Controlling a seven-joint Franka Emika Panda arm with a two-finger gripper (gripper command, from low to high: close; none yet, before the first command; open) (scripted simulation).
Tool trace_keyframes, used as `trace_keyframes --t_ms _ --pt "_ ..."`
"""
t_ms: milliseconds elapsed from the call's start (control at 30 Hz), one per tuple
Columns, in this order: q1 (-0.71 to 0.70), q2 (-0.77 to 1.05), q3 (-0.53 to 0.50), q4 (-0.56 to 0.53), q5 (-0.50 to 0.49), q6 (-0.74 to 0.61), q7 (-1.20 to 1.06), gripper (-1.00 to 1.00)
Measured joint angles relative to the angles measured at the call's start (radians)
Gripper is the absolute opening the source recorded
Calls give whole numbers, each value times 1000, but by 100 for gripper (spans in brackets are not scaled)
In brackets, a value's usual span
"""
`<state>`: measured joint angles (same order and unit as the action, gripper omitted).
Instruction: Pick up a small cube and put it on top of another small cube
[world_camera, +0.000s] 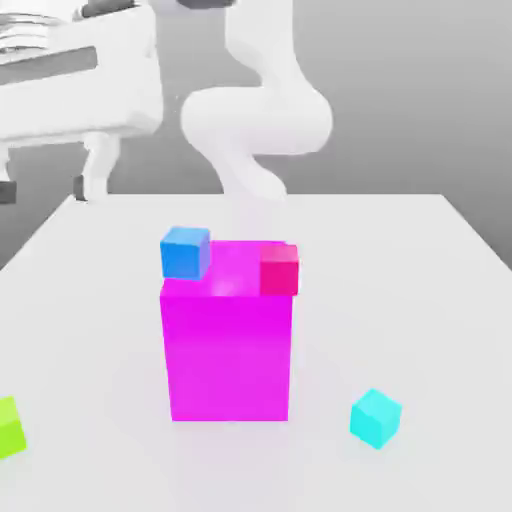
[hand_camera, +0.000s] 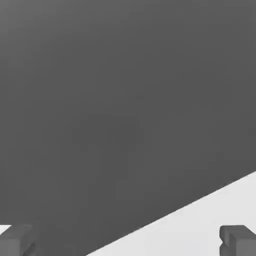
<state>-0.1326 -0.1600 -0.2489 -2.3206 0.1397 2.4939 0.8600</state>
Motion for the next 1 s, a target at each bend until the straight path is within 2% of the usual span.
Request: trace_keyframes --t_ms 433,567,600,833,1000 --pt "-181 470 -102 -15 109 143 40 0" --pt "-241 616 -46 11 187 238 -9 0" --pt "-259 650 -25 19 205 263 -23 -100" --pt "-263 657 -20 20 208 268 -25 -100" --pt "-198 530 -82 3 108 168 36 -100"
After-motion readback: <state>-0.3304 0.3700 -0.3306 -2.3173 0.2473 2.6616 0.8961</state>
